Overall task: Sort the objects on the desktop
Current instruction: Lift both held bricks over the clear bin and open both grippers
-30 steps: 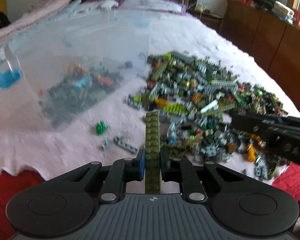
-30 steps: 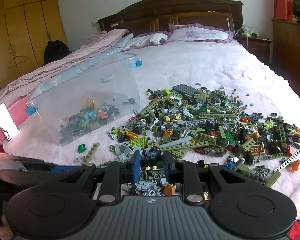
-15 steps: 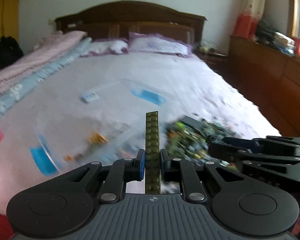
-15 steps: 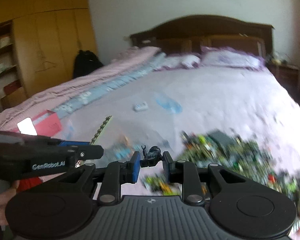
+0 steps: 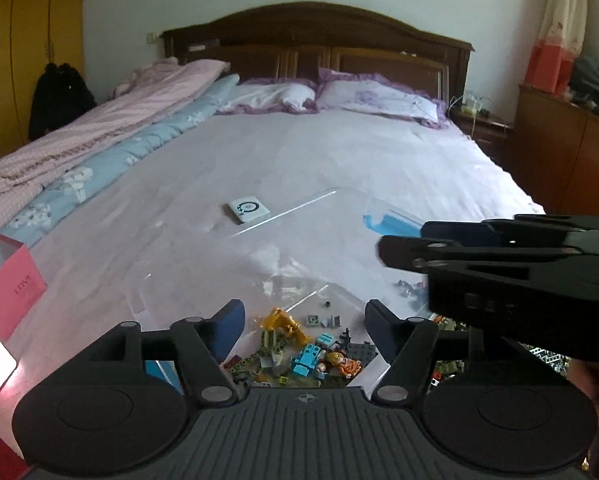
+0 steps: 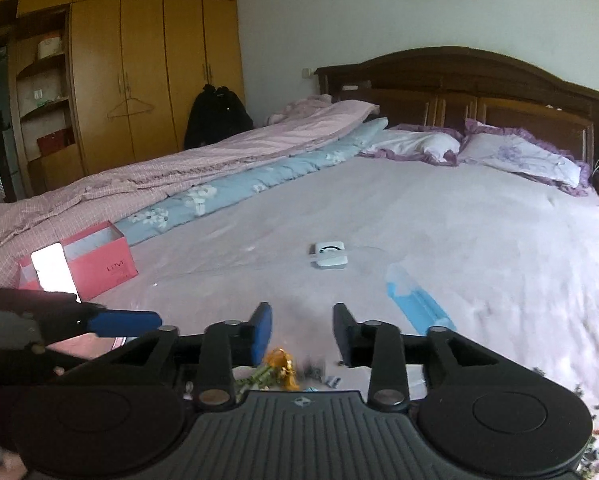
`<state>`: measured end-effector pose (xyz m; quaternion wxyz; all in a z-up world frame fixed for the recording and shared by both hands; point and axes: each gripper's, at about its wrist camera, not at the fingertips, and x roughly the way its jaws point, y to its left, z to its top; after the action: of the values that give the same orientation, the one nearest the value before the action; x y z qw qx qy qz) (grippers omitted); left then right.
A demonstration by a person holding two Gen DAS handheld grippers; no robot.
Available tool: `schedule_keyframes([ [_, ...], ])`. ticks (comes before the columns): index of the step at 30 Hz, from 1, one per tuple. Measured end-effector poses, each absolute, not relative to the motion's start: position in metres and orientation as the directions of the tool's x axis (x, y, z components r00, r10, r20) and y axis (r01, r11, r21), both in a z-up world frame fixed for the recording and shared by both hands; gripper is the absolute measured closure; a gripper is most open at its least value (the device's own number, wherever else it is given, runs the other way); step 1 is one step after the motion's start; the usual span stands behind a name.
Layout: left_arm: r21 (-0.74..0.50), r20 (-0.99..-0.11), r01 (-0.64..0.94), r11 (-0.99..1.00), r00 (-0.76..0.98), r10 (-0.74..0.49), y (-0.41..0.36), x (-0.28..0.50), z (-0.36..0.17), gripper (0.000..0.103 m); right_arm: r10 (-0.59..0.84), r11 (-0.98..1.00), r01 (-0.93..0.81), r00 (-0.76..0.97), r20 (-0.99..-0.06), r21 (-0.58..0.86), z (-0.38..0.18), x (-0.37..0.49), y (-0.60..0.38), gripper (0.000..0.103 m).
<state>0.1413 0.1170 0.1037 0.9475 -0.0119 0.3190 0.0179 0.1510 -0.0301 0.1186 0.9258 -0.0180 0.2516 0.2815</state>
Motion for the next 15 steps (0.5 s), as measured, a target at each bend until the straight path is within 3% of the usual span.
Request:
schedule_keyframes([
  [3,0.011,-0.599,-0.041,0.999,0.8,0.04,0.114,0.132,0.103,0.025,0.508,0.845,-0.523,0.721,-0.472,0.112,0.115,0.147,-0.034,0.054],
  [11,-0.009,-0.602,0.014,1.0,0.798,-0.017,0.089,0.09,0.098,0.012,0.456,0.888,-0.42,0.76,-0.463,0.186,0.098,0.098,-0.108,0.036],
  [13,-0.028,-0.624,0.025,0.999,0.78,-0.037,0.077,0.077,0.091,0.004,0.427,0.904,-0.376,0.751,-0.504,0.206,0.078,0.08,-0.122,0.03],
  [15,-0.051,-0.655,0.03,0.998,0.753,-0.056,0.066,0.064,0.079,0.003,0.398,0.917,-0.329,0.738,-0.545,0.224,0.059,0.061,-0.136,0.028],
])
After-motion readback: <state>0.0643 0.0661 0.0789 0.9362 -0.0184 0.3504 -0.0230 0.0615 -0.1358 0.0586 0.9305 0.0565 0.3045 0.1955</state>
